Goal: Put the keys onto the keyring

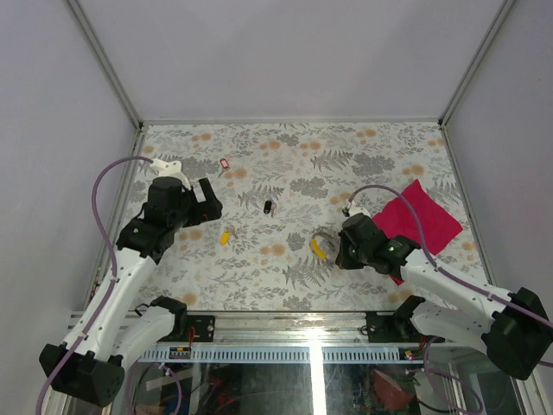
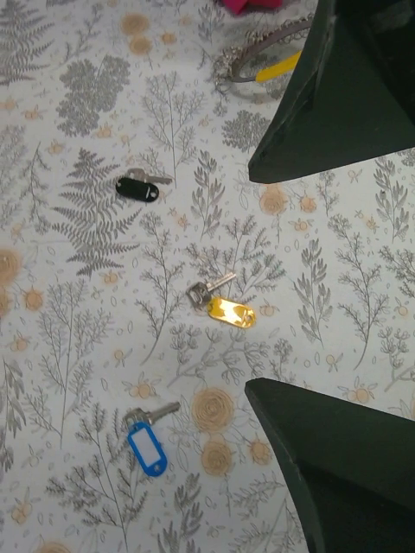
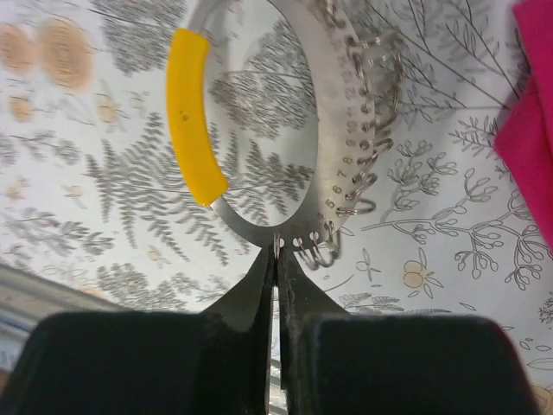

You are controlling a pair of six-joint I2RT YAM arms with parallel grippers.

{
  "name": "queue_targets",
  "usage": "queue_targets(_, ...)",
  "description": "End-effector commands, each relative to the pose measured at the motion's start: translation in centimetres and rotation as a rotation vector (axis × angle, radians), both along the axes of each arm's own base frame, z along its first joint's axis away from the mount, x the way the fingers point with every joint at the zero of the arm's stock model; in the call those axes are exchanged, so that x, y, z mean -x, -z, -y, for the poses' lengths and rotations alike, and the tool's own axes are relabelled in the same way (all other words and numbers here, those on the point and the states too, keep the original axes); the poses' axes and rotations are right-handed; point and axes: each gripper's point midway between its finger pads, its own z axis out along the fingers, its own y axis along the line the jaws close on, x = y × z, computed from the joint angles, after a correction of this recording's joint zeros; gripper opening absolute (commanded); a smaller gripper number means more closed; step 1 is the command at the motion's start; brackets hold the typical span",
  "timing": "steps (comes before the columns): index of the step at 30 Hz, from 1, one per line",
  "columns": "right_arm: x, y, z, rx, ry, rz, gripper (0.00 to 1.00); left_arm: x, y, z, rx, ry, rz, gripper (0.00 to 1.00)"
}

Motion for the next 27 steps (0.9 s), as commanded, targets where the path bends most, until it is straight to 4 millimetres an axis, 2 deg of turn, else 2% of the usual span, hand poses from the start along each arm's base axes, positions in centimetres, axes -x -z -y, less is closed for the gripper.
queue_targets(1,-0.8,-4.9,-1.8,-0.106,-0.050,0.078,0.00,-2.1,-2.3,2.8,0.101,0.084,0.091,1.00)
queue_targets(7,-1.1,-8.3,-2.7,-0.150,-0.080,0.105,0.00,-2.9,-3.1,5.6,0.194,0.194,0.092,0.99)
queue_targets(12,-1.8,-11.0,-3.6,-0.180,-0.088,0.131,0.00,-2.4,-6.1,7.2,0.225,0.263,0.219,1.00)
queue_targets(18,-2.5,-14.9,-4.5,-0.268,-0.049,0.178,0.00,0.4,-8.2,11.0,0.215,0.334,0.329,0.96)
queue_targets(24,-2.1,-17.9,-5.3,-0.355,-0.040,0.181,0.00,4.6,-12.1,15.7,0.299,0.410,0.492,0.95)
queue_targets(27,-1.8,-19.3,-5.7,-0.398,-0.052,0.187,0.00,6.8,-12.1,18.8,0.264,0.495,0.526,0.93)
